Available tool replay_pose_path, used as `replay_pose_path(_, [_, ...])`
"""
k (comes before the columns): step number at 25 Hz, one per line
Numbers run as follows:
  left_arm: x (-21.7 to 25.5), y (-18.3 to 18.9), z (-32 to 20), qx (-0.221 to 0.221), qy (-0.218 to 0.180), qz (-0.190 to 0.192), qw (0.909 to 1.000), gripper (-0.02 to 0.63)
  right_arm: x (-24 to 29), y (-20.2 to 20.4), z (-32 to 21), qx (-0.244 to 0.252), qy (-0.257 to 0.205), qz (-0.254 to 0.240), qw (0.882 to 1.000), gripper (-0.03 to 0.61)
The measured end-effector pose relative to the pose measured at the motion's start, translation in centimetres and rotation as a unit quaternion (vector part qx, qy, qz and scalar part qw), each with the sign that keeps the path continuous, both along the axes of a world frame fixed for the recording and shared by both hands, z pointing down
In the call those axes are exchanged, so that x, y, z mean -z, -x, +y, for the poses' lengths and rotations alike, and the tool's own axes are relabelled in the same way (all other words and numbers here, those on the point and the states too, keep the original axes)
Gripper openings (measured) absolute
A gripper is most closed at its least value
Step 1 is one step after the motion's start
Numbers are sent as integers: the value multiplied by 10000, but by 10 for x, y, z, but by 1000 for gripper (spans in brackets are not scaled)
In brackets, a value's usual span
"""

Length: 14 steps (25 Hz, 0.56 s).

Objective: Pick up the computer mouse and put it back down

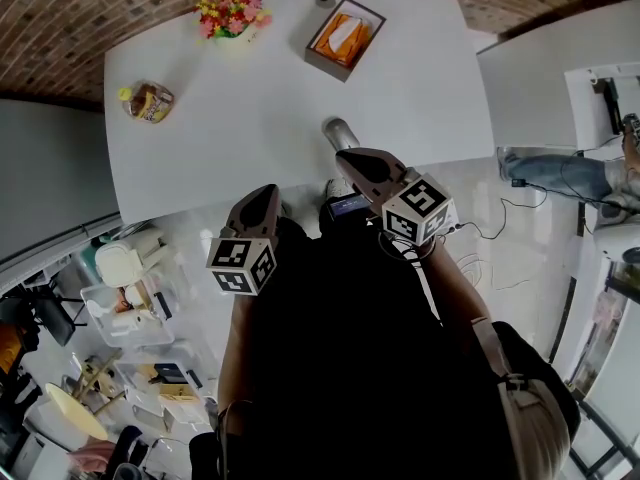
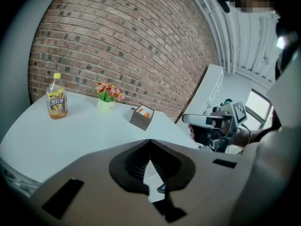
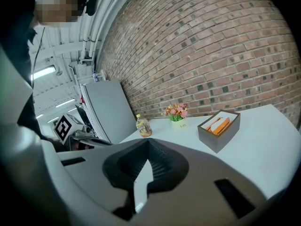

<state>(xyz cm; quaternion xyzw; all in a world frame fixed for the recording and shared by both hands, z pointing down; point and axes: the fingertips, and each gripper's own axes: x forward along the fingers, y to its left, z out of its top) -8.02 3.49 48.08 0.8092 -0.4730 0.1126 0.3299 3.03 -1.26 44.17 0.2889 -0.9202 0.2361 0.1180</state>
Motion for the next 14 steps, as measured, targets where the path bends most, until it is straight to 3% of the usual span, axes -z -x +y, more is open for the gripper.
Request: replay_pose_path(14, [0,-1,-2,0,3,-8,10000,9,2,-2,-5,5,-12,-17,10000,15])
